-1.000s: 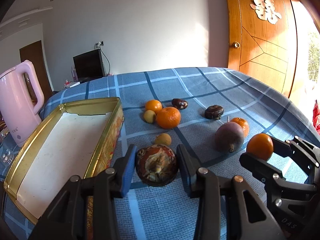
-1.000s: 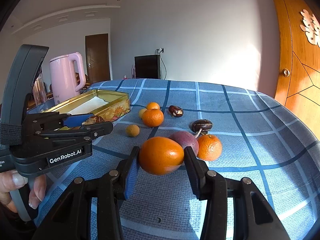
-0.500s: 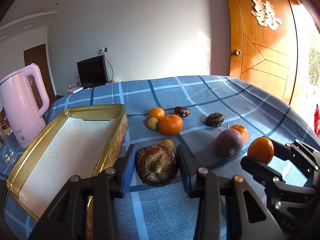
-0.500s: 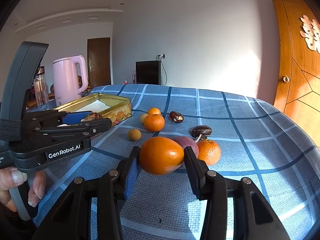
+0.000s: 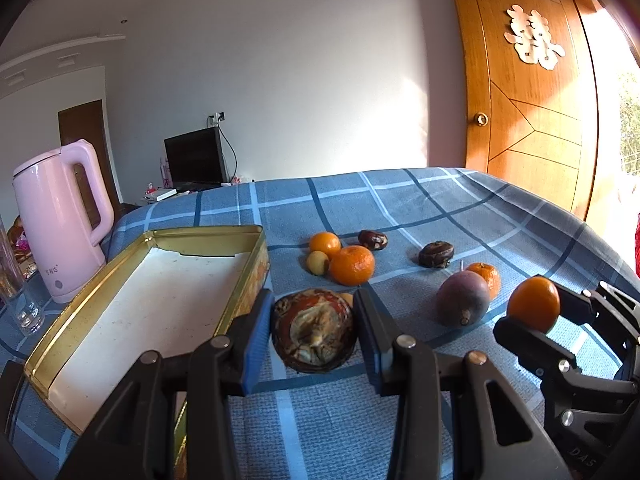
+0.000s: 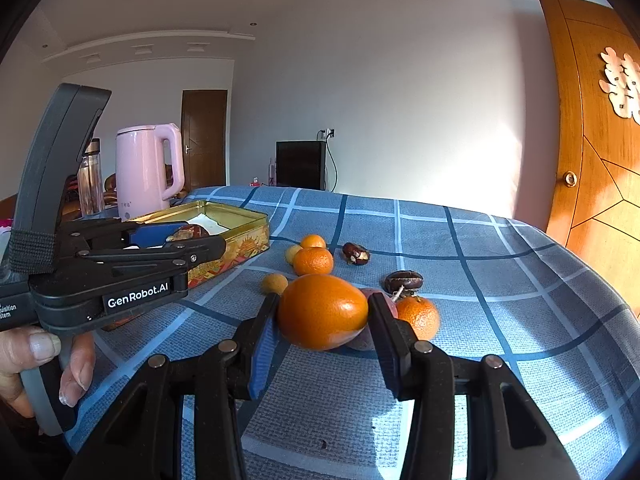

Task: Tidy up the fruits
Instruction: 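Lift and carry the orange and brown fruit over the gold tin tray with both tools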

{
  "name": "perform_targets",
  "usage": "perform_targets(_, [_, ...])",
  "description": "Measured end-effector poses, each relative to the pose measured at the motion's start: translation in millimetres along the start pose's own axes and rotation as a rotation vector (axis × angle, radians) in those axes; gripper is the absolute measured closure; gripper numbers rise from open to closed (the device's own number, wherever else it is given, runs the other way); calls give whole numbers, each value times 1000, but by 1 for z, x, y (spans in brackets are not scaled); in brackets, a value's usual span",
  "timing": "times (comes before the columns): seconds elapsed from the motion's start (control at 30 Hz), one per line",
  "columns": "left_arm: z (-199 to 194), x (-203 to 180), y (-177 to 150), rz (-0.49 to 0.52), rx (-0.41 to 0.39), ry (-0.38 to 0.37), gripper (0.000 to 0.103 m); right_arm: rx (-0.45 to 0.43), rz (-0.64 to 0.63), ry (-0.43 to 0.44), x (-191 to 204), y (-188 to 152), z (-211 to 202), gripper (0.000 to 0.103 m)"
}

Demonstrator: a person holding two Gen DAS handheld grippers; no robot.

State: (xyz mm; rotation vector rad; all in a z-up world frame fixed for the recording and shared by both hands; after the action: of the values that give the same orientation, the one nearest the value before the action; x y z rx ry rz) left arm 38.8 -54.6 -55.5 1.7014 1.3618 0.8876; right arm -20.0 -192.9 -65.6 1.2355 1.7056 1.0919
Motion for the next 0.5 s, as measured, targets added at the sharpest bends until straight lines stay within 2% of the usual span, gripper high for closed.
perform_targets(0.27, [-6, 0, 0, 25, -33, 34, 61, -14, 1, -4, -1, 1, -2, 57])
perform_targets(0.5, [-9, 9, 1, 20, -27, 57, 61, 3, -22, -33, 4, 13, 1, 57])
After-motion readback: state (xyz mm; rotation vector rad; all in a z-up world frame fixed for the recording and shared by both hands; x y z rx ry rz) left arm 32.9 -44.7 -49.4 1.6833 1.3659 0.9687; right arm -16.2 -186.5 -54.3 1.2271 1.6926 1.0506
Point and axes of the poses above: each gripper's, at about its wrist camera, not at the fingertips, and z roughly the way its jaws point, x to its left, y to its top, the point moved 2 cm from there along z, roughly the way its jaws point, and after that the axes turned 1 degree about x, right-handed, at the moved point
